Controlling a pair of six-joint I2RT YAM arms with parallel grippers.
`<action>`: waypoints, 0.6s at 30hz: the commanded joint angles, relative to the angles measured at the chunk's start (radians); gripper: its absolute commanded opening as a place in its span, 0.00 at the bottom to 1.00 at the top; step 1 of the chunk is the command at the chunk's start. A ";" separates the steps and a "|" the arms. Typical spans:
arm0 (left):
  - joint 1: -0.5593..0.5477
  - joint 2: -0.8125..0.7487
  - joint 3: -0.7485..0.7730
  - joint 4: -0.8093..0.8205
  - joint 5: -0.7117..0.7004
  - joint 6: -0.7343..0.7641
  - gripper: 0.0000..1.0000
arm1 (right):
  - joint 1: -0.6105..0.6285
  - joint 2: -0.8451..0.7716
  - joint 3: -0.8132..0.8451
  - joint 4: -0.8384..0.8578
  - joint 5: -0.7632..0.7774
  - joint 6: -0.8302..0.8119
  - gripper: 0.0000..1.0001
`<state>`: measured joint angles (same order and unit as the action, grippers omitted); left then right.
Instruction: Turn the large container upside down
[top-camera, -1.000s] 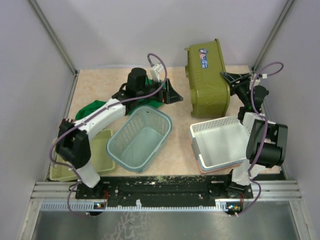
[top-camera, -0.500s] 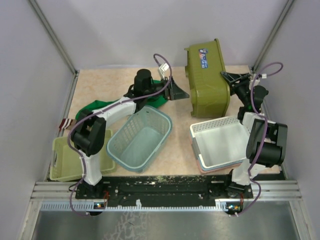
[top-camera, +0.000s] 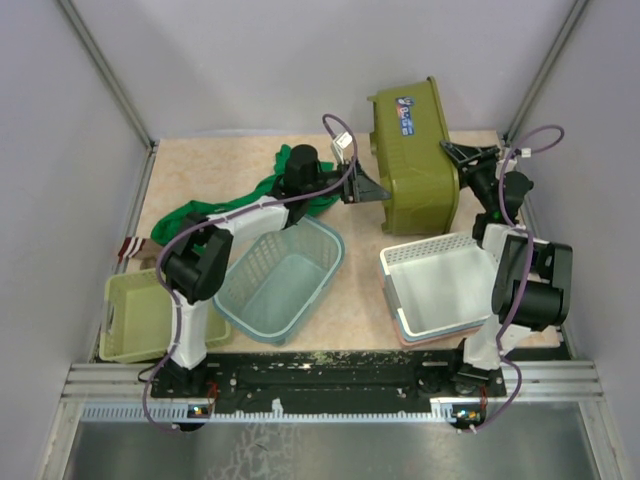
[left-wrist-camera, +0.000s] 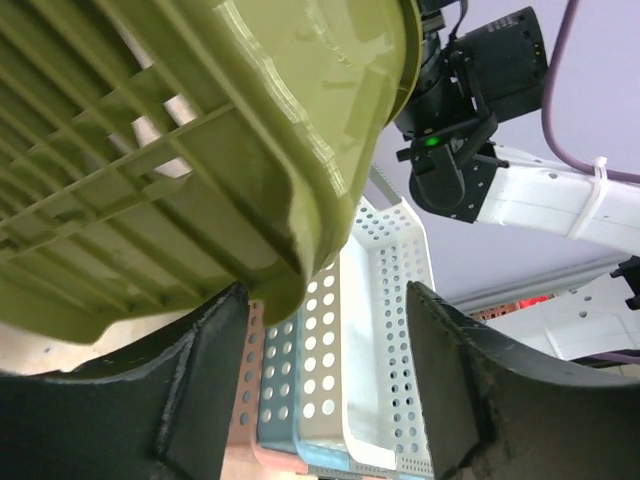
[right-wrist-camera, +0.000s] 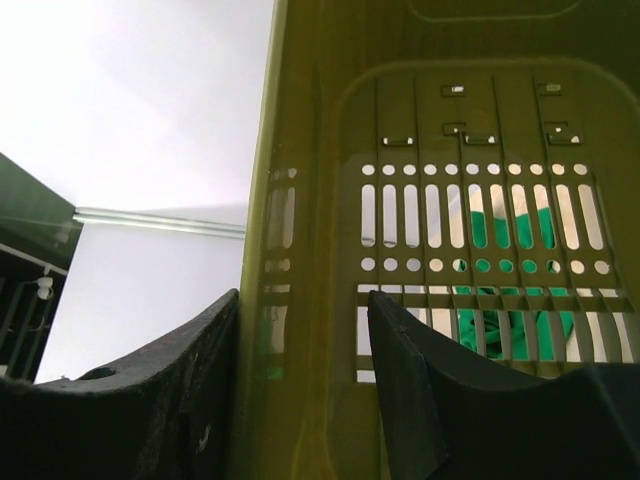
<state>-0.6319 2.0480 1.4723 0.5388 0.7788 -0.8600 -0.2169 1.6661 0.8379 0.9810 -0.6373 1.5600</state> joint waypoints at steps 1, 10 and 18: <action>-0.015 0.029 0.061 0.087 0.018 -0.051 0.64 | 0.030 0.060 -0.039 -0.120 -0.020 -0.054 0.51; -0.014 0.010 0.055 0.065 -0.026 -0.036 0.16 | 0.040 0.060 -0.043 -0.114 -0.020 -0.050 0.51; -0.003 -0.082 0.122 -0.194 -0.124 0.164 0.00 | 0.040 0.031 -0.030 -0.178 -0.054 -0.114 0.55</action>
<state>-0.6373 2.0541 1.5208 0.4858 0.7280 -0.8425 -0.1970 1.6722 0.8379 0.9894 -0.6243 1.5719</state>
